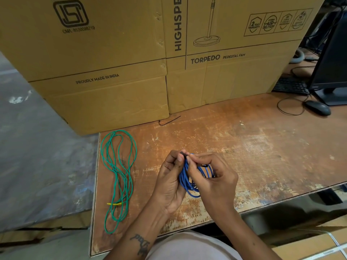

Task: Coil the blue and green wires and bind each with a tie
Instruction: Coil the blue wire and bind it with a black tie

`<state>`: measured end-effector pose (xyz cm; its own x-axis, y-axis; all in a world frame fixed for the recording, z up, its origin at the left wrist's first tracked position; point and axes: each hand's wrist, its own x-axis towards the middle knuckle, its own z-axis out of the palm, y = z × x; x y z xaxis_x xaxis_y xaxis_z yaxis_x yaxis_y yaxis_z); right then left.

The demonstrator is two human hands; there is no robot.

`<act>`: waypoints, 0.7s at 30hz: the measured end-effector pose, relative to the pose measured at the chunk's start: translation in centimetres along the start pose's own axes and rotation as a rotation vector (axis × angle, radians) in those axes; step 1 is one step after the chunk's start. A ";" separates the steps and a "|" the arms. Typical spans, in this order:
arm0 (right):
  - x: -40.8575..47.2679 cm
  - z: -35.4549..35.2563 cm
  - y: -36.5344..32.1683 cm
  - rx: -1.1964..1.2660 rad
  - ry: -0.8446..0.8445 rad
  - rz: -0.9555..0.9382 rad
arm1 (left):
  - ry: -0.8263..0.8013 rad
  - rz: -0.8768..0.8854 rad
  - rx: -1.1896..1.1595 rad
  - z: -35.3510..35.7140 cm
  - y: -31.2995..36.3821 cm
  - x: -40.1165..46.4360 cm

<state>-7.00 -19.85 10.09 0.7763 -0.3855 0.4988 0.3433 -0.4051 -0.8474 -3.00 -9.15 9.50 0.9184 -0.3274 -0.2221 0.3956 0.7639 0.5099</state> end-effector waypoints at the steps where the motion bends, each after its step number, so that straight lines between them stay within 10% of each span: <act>1: 0.0 0.0 0.1 0.000 0.003 0.006 | -0.004 -0.006 0.000 0.2 0.0 -0.1; 21: 0.4 -0.8 -0.1 -0.111 -0.170 -0.009 | -0.021 -0.043 0.077 -2.0 -0.3 0.8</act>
<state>-7.11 -20.63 10.55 0.8545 -0.2401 0.4607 0.2976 -0.5007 -0.8128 -2.43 -8.51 7.52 0.9000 -0.3714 -0.2280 0.4331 0.7039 0.5629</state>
